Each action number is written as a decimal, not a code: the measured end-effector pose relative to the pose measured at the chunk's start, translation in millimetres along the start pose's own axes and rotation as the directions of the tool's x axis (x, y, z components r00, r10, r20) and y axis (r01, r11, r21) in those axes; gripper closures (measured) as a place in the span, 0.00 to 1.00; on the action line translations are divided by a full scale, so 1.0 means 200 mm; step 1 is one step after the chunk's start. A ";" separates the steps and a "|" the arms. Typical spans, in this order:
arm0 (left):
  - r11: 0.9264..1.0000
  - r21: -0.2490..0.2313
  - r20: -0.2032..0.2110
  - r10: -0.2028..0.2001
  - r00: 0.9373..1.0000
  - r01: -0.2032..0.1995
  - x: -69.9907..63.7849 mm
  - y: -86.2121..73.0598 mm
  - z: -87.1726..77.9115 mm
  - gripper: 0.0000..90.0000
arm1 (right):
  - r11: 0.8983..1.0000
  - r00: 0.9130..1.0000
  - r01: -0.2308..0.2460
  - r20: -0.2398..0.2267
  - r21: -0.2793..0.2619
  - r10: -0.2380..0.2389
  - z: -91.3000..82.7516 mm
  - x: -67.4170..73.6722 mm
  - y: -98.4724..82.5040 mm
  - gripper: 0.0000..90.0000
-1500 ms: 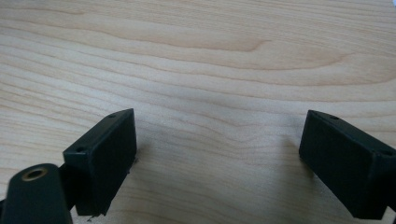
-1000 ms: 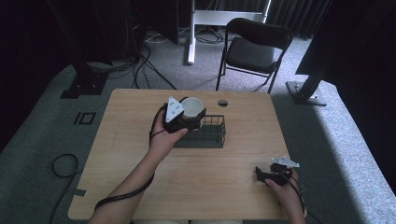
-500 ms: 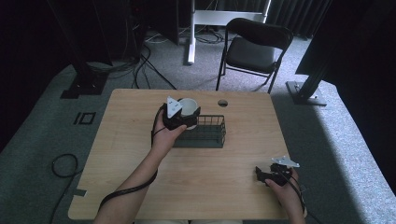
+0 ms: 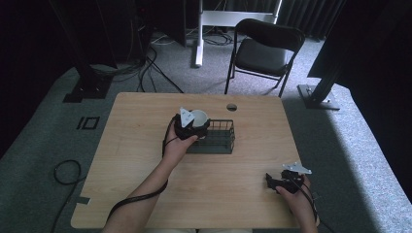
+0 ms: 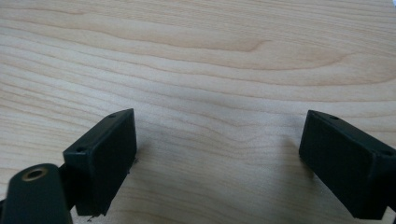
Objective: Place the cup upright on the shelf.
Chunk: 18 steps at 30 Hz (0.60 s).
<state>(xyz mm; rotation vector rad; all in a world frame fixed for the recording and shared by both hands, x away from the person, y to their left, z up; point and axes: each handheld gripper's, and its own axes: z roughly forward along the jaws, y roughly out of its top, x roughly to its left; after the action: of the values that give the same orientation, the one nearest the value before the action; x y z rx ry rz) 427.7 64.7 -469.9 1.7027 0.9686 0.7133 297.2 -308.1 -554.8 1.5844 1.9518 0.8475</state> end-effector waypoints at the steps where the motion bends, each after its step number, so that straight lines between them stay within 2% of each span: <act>1: 1.000 0.003 0.001 -0.001 1.000 0.001 0.00 -0.01 0.00 0.23 | 1.000 1.000 0.000 0.000 0.000 0.000 0.00 0.00 0.00 0.12; 4: 1.000 0.010 0.006 -0.007 1.000 0.007 0.00 -0.03 0.01 0.23 | 1.000 1.000 0.000 0.000 0.000 0.000 0.00 0.00 0.00 0.12; 9: 1.000 0.011 0.002 0.009 1.000 -0.009 -0.01 -0.04 0.01 0.22 | 1.000 1.000 -0.001 0.000 0.000 0.001 0.00 0.00 0.00 0.12; 12: 0.999 0.036 0.019 0.021 1.000 -0.022 -0.02 -0.03 0.01 0.22 | 1.000 1.000 0.000 0.000 0.000 0.000 0.00 0.00 0.00 0.12; 16: 0.997 0.064 0.042 0.050 0.998 -0.053 -0.03 -0.03 0.01 0.12 | 1.000 1.000 0.000 0.000 0.000 0.000 0.00 0.00 0.00 0.12; 18: 0.996 0.068 0.048 0.055 0.997 -0.059 -0.03 -0.02 0.01 0.11 | 1.000 1.000 0.000 0.000 0.000 0.000 0.00 0.00 0.00 0.12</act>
<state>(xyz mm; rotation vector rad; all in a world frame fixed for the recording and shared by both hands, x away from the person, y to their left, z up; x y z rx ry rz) 423.9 59.3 -475.0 1.8061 0.9255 0.6815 297.2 -308.0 -554.8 1.5842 1.9516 0.8472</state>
